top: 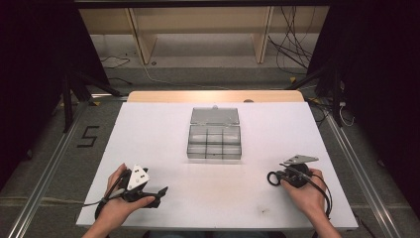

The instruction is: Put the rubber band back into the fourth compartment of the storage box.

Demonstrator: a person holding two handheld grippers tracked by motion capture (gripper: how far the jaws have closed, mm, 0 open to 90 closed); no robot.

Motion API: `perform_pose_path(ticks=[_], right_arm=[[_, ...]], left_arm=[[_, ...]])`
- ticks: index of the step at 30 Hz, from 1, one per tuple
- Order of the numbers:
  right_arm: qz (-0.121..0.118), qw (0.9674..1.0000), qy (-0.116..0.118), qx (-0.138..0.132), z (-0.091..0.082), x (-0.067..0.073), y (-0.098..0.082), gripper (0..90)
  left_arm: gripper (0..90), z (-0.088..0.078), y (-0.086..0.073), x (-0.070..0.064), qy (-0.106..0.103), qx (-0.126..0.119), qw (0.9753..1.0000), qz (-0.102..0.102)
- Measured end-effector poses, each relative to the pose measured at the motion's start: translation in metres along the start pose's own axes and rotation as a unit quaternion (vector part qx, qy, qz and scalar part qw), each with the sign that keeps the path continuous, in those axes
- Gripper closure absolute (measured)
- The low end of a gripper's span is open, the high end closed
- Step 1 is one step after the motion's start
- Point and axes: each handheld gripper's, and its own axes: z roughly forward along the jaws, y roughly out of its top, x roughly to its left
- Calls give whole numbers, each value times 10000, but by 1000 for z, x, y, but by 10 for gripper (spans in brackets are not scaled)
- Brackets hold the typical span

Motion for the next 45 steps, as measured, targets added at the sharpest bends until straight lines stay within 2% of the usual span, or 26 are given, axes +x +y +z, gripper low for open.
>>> perform_pose_path(ticks=[26,45], right_arm=[[12,9987,75,-495,-7,5,14,886],[-47,9978,151,-639,-7,14,27,887]], left_arm=[[103,0,1,-1,13,-39,10000,-7],[107,0,1,-1,-1,-51,10000,10]])
